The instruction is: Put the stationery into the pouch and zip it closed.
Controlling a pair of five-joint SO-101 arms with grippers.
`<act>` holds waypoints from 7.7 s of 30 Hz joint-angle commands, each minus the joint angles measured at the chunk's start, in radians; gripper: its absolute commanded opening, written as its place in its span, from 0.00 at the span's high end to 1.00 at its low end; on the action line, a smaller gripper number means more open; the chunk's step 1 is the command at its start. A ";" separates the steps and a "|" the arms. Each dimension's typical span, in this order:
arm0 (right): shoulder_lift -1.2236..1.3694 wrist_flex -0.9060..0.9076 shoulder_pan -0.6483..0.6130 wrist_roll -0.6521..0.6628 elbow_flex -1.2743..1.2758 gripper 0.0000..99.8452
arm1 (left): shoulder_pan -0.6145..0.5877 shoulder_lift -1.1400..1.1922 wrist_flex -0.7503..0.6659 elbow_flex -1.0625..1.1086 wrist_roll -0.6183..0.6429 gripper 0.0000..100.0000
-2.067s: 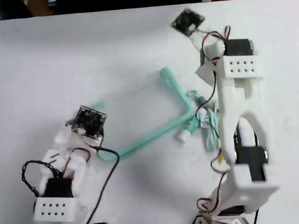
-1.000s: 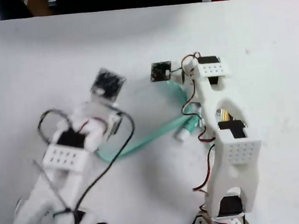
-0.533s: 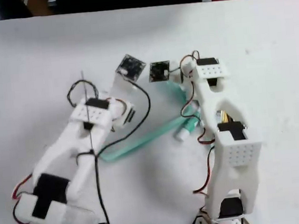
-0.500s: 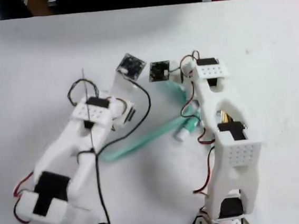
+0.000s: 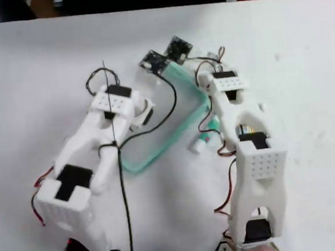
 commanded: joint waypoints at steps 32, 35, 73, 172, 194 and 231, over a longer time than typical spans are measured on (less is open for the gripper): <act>-0.498 0.332 -0.024 -0.233 -0.028 0.98 | 0.041 -0.367 -0.091 0.269 -0.008 0.84; -0.572 0.377 -0.042 -0.233 -0.029 0.98 | 0.018 -0.553 -0.092 0.345 -0.005 0.81; -1.776 0.892 -0.503 0.060 0.620 0.98 | -0.211 -1.319 0.443 -0.006 -0.075 0.64; -2.256 1.049 -0.492 0.170 0.833 0.98 | -0.166 -0.742 0.713 -0.275 -0.276 0.98; -1.678 1.303 -0.555 -0.255 0.057 0.84 | 0.047 -0.750 0.770 -0.275 -0.175 0.98; -1.537 1.365 -0.657 -0.189 0.322 0.98 | 0.024 -0.750 0.790 -0.275 -0.186 0.98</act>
